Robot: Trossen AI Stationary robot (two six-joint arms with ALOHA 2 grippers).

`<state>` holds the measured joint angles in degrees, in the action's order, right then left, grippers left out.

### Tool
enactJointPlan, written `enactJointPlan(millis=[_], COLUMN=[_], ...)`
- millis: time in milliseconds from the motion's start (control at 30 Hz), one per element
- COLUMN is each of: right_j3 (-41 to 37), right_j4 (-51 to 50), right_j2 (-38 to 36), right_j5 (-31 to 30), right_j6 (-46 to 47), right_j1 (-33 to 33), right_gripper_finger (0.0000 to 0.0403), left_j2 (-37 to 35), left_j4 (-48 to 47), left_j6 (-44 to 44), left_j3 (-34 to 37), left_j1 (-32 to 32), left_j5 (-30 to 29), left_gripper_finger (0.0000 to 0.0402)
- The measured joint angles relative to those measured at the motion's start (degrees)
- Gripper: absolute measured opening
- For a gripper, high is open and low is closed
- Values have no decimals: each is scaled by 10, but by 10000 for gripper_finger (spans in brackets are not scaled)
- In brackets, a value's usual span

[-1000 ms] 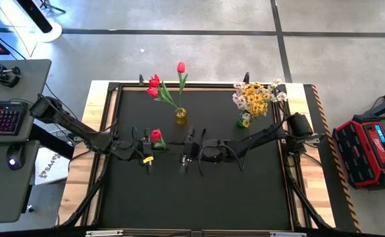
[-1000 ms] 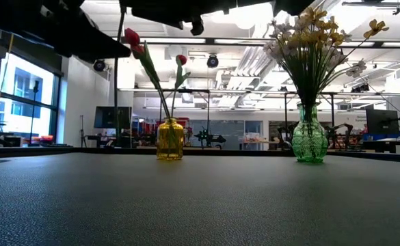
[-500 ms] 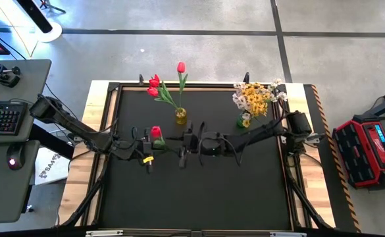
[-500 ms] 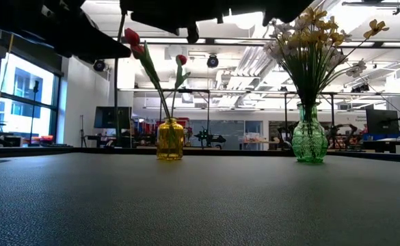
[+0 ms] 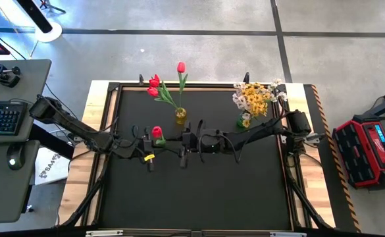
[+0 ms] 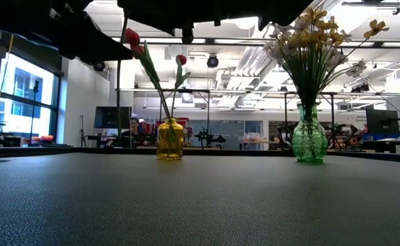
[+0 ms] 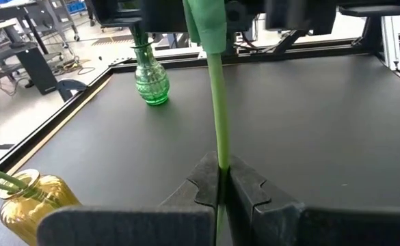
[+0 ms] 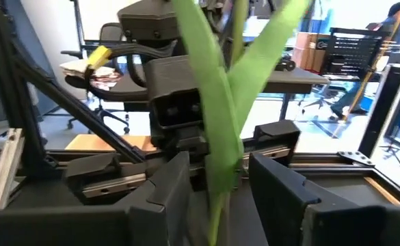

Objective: Sort flowers into vase by color
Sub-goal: Put the red tulip into the yellow vase

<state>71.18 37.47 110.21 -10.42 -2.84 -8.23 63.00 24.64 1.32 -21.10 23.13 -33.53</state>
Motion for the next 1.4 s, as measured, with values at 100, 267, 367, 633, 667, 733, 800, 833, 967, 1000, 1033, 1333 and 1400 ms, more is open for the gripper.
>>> enactJointPlan(millis=[100, 267, 367, 633, 667, 733, 800, 833, 967, 1000, 1033, 1333, 1400], right_j3=[0, 0, 0, 0, 0, 0, 0, 0, 0, 0, 0, 0, 0], right_j4=[0, 0, 0, -1, -1, -3, -11, -16, -17, -18, -18, 13, 38], right_j2=[0, 0, 0, 1, 1, 1, 1, 1, 1, -1, -3, -25, -25], right_j5=[5, 5, 5, -39, -48, -64, -73, -80, -137, -154, -171, -262, -261], right_j6=[0, -6, -22, -21, -18, -6, 0, 1, -5, -9, -13, -65, -67], right_j1=[1, 4, 4, 4, 4, 5, 8, 8, 8, 7, 7, 29, 43], right_gripper_finger=[115, 44, 8, 3, 4, 3, 2, 2, 1, 1, 1, 0, 0], left_j2=[0, 0, 0, 0, 0, 0, 0, 0, 0, 0, 0, 0, 0], left_j4=[0, 0, 0, 0, -5, -17, -35, -46, -101, -118, -133, -185, -187], left_j6=[1, 1, 2, 11, 11, 24, 38, 45, 76, 86, 95, 131, 132], left_j3=[0, 0, 0, 0, 0, 0, 0, 0, 0, 0, 0, 0, 0], left_j1=[-5, -11, -12, -12, -12, -12, -12, -12, -12, -12, -12, -11, -10], left_j5=[3, 4, 4, 2, 1, -5, -11, -17, -41, -47, -53, -77, -77], left_gripper_finger=[0, 0, 0, 36, 47, 70, 93, 104, 141, 148, 154, 174, 174])
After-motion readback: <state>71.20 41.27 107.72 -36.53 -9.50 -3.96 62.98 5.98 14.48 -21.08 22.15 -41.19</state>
